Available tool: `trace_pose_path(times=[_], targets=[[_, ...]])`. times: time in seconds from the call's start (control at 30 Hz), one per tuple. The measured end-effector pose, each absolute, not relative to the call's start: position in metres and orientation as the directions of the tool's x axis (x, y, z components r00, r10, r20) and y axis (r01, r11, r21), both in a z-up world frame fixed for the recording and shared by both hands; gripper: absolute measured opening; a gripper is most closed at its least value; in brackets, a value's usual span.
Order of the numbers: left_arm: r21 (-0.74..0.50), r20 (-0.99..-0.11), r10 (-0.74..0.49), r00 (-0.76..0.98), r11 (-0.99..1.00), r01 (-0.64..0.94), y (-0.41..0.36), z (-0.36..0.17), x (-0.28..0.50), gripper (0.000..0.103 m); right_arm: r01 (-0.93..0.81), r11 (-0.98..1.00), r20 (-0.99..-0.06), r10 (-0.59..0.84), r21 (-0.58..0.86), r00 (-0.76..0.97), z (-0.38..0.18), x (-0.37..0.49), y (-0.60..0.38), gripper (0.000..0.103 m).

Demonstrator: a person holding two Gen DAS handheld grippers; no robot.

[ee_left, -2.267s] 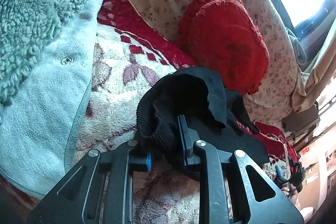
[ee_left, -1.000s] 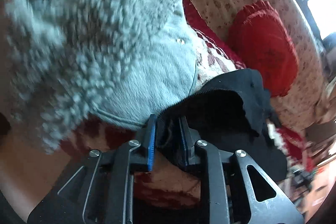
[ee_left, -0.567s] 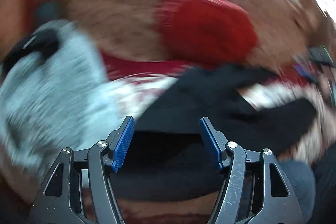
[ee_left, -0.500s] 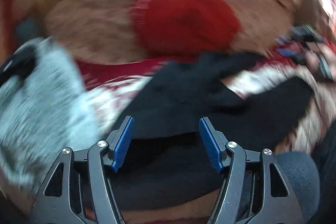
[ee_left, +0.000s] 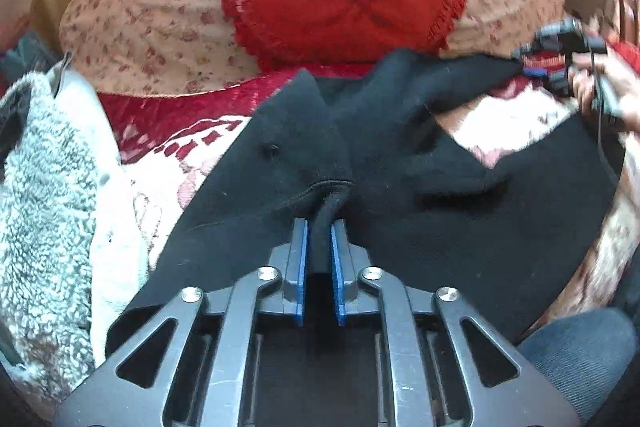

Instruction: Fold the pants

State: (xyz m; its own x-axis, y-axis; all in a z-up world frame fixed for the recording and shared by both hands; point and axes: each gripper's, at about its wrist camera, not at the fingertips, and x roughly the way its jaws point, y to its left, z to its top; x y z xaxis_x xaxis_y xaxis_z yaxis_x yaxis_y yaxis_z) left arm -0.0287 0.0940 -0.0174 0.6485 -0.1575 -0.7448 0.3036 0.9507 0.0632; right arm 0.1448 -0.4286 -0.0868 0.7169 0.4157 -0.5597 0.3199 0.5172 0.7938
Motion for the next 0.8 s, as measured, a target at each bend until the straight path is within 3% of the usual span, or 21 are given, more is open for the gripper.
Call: trace_pose_path(times=[0.03,0.07,0.17,0.27,0.4,0.6,0.7,0.8], targets=[[0.05,-0.742,-0.157,0.652,0.957,0.287,0.098,-0.014,-0.026,0.007,0.306,0.535,-0.559,0.411,0.788,0.72,-0.084,0.146,-0.428,0.022],[0.039,-0.737,-0.149,0.659,0.964,0.262,0.106,-0.01,-0.019,0.007,0.284,0.543,-0.548,0.417,0.79,0.725,-0.079,0.147,-0.427,0.003],[0.042,-0.714,-0.092,0.694,0.984,0.174,0.131,0.004,-0.001,0.007,0.247,0.589,-0.534,0.382,0.769,0.754,-0.053,0.139,-0.426,0.004],[0.064,-0.679,0.047,0.733,0.998,-0.004,0.176,0.021,0.035,0.008,0.232,0.594,-0.515,0.364,0.77,0.776,-0.03,0.119,-0.429,0.004],[0.081,-0.695,0.208,0.689,0.974,-0.212,0.229,0.031,0.071,0.009,0.26,0.612,-0.547,0.342,0.747,0.764,-0.02,0.088,-0.435,0.003],[-0.043,-0.675,0.03,0.737,0.996,-0.08,0.196,0.031,0.032,0.009,0.327,0.636,-0.622,0.314,0.699,0.718,-0.034,0.072,-0.446,0.004],[-0.107,-0.703,-0.076,0.707,0.994,0.0,0.172,0.017,0.023,0.009,0.429,0.634,-0.689,0.234,0.643,0.686,-0.047,0.067,-0.459,0.004],[-0.122,-0.736,-0.103,0.669,0.992,0.019,0.154,-0.001,0.02,0.009,0.558,0.611,-0.749,0.088,0.561,0.656,-0.047,0.052,-0.482,0.004]])
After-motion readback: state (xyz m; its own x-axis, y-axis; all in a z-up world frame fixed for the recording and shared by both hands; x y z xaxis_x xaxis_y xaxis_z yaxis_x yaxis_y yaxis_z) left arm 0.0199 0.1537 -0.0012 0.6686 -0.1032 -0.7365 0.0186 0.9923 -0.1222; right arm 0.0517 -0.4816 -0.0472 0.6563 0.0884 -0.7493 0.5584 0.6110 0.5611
